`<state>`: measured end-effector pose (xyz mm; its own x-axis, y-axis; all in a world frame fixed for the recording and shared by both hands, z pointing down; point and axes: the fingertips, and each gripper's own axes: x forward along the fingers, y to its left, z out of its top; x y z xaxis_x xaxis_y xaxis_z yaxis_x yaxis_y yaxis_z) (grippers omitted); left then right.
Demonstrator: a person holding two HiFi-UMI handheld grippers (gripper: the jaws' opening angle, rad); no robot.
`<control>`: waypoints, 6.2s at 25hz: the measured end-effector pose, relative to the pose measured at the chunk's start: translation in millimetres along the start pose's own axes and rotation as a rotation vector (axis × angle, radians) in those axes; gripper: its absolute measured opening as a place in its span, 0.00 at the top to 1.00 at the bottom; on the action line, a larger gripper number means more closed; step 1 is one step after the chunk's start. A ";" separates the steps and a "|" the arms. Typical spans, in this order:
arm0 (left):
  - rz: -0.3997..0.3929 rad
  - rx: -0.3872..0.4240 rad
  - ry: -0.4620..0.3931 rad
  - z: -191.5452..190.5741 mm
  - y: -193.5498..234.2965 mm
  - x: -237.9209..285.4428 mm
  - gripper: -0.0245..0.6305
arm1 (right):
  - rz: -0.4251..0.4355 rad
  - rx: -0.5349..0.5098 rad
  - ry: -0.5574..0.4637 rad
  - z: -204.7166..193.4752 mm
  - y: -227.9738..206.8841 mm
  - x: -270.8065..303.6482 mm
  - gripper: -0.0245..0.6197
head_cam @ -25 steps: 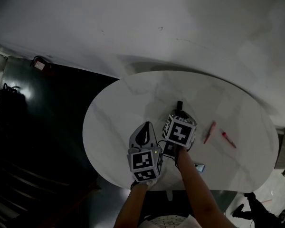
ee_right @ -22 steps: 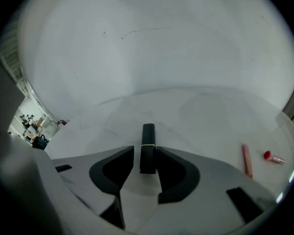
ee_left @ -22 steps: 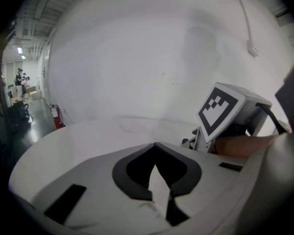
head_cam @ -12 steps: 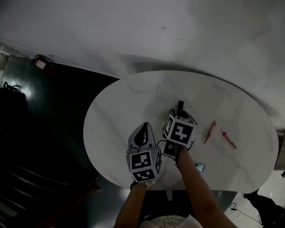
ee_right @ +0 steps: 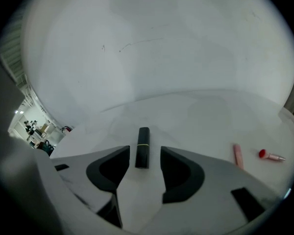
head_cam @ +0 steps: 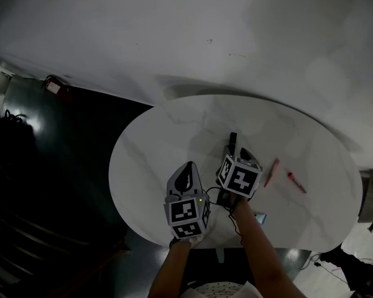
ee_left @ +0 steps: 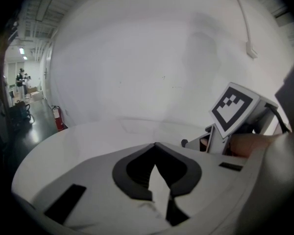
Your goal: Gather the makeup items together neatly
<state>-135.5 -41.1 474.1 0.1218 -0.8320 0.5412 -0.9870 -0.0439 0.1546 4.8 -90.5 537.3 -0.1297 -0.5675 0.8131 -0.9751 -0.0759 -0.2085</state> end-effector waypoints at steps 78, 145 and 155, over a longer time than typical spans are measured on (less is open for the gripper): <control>-0.150 0.075 0.060 -23.2 -102.8 0.4 0.90 | -0.279 -0.016 -0.052 -41.2 -147.5 -41.4 0.85; -0.065 0.004 0.050 -16.8 -48.3 12.6 0.90 | -0.123 -0.060 -0.054 17.3 -63.0 6.4 0.85; -0.050 -0.009 0.065 -22.2 -38.0 19.0 0.90 | -0.137 -0.060 -0.037 17.8 -64.5 14.9 0.85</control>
<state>-93.4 -42.9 496.9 0.1772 -0.7914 0.5850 -0.9787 -0.0791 0.1895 69.0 -108.7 553.2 0.0104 -0.5849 0.8110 -0.9923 -0.1060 -0.0637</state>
